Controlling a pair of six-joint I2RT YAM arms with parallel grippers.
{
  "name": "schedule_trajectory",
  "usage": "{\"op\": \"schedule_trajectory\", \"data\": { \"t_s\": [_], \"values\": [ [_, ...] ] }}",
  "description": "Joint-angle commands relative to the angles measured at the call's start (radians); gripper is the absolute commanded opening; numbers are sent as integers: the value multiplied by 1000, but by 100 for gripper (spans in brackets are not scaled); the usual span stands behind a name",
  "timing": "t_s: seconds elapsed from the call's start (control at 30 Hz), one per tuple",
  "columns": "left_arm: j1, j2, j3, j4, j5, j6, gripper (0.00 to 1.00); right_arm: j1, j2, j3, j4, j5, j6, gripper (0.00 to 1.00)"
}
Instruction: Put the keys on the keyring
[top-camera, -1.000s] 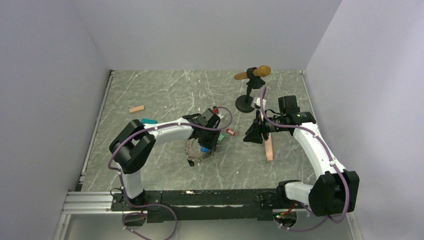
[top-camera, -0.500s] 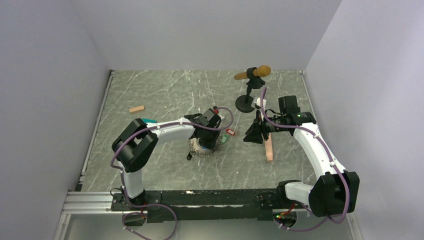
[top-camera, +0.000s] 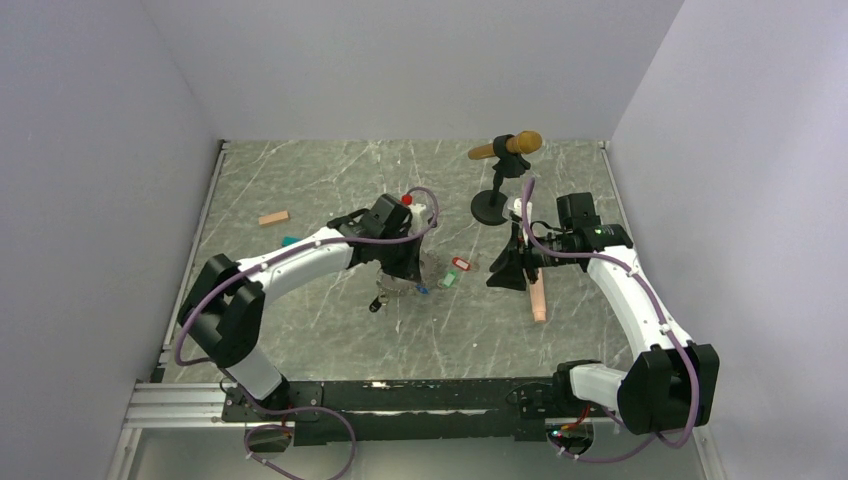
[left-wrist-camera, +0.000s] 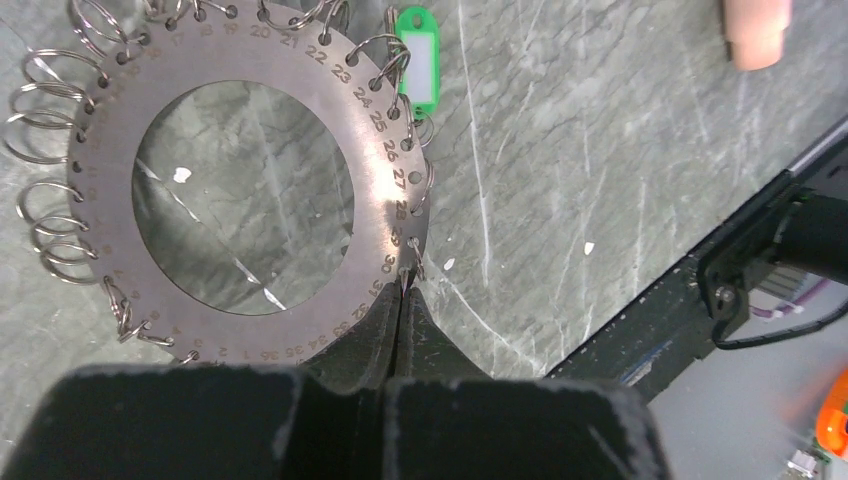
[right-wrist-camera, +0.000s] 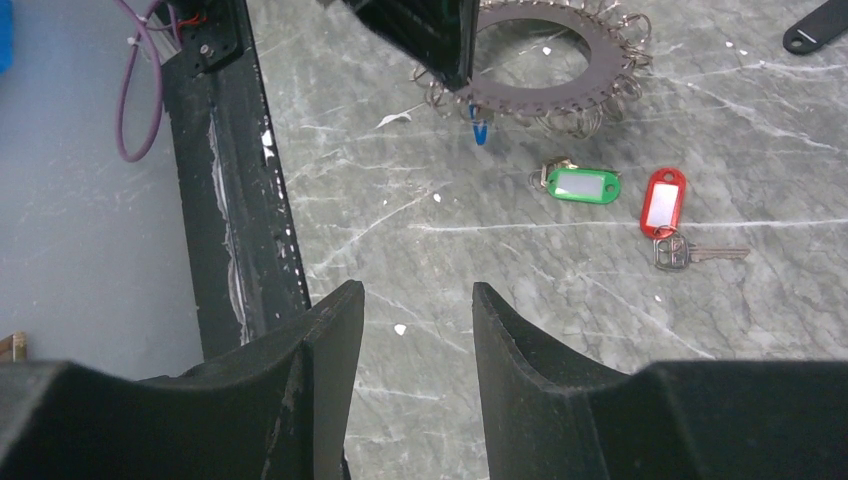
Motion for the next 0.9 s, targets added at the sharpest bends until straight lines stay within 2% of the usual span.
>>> {"op": "schedule_trajectory", "data": {
  "t_s": [0.0,0.2,0.43,0.63,0.77,0.87],
  "values": [
    [54,-70,-14,-22,133,35,0,-3,-20,13,-58,-90,-116,49],
    [121,-119,-2,-49,272,55,0,24,-2,-1,-158,-191,-347,49],
    [175,-144,46,-81,468,43,0,155,41,3,-81,-155,-375,50],
    [210,-137,81,-121,625,31,0,232,129,89,28,-93,-398,60],
    [224,-119,94,-141,699,18,0,284,189,168,-3,-97,-527,63],
    [228,-108,109,-169,704,35,0,311,220,244,-39,-101,-567,65]
  ]
}}
